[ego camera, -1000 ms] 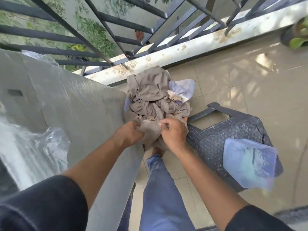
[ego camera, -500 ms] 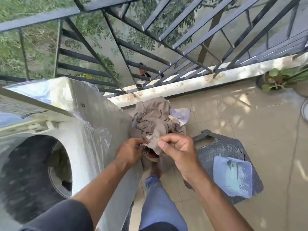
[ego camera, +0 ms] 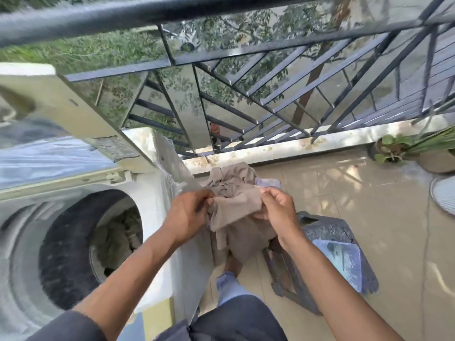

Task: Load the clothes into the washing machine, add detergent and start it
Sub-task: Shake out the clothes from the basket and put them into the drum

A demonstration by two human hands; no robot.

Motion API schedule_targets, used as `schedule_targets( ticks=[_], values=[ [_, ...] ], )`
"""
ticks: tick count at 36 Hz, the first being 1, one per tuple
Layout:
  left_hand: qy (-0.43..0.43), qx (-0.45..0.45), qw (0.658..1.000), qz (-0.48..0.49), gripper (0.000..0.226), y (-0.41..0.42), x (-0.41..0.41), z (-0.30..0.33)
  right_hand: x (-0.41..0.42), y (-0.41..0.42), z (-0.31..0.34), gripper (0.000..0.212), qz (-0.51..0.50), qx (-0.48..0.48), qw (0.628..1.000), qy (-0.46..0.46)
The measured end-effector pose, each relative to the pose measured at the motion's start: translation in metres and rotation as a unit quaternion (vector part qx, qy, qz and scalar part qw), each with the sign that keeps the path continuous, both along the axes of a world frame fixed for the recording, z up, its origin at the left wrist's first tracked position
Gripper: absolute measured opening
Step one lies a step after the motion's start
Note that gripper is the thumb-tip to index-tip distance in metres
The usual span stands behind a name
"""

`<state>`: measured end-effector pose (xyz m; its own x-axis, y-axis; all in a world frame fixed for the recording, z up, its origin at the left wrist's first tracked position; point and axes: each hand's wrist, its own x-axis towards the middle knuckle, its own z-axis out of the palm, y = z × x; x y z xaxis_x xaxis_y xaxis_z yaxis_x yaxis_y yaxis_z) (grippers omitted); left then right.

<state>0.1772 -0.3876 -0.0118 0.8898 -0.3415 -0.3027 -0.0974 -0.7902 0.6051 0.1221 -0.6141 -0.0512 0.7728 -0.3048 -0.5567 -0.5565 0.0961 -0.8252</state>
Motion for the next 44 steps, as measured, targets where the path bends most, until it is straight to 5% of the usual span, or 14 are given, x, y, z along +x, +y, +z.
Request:
schedule_targets(
  ticks=[2, 9, 10, 14, 16, 22, 27, 31, 37, 40, 42, 44],
  values=[
    [-0.012, -0.044, 0.999, 0.017, 0.018, 0.002, 0.0, 0.021, 0.001, -0.005, -0.019, 0.021, 0.018, -0.066, 0.997, 0.034],
    [0.027, -0.232, 0.972, -0.025, 0.021, 0.011, 0.008, 0.111, 0.006, 0.001, -0.068, 0.087, 0.246, -0.209, 0.943, 0.074],
    [0.036, -0.246, 0.968, -0.044, 0.021, 0.01, 0.007, 0.12, 0.009, 0.003, -0.083, 0.082, 0.261, -0.226, 0.936, 0.062],
    [0.046, -0.306, 0.947, -0.084, 0.022, 0.01, 0.005, 0.145, 0.02, 0.022, -0.077, 0.004, 0.263, -0.285, 0.92, -0.048],
    [0.042, -0.342, 0.936, -0.073, 0.022, 0.012, 0.006, 0.152, 0.021, 0.024, -0.055, 0.034, 0.272, -0.287, 0.917, -0.05],
    [-0.051, -0.331, 0.941, 0.044, 0.022, 0.041, 0.022, 0.143, 0.027, 0.007, 0.001, 0.023, 0.209, -0.343, 0.916, 0.003],
    [-0.123, -0.22, 0.955, 0.156, 0.019, 0.065, 0.025, 0.114, 0.031, -0.008, 0.079, 0.04, 0.098, -0.188, 0.974, -0.075],
    [-0.13, -0.21, 0.943, 0.224, 0.021, 0.059, 0.018, 0.108, 0.031, -0.002, 0.148, 0.05, 0.04, -0.08, 0.984, -0.152],
    [-0.006, -0.277, 0.943, 0.181, 0.017, 0.047, 0.001, 0.102, 0.027, 0.023, 0.202, 0.042, 0.067, -0.025, 0.972, -0.225],
    [0.112, -0.296, 0.943, 0.108, 0.064, 0.049, -0.015, 0.095, 0.02, 0.043, 0.211, 0.034, 0.091, -0.01, 0.966, -0.241],
    [0.108, -0.282, 0.952, 0.046, 0.101, 0.049, -0.025, 0.088, 0.013, 0.057, 0.214, 0.033, 0.113, 0.012, 0.963, -0.246],
    [0.08, -0.268, 0.96, 0.0, 0.107, 0.044, -0.033, 0.079, 0.003, 0.07, 0.218, 0.033, 0.138, 0.035, 0.958, -0.249]
  ],
)
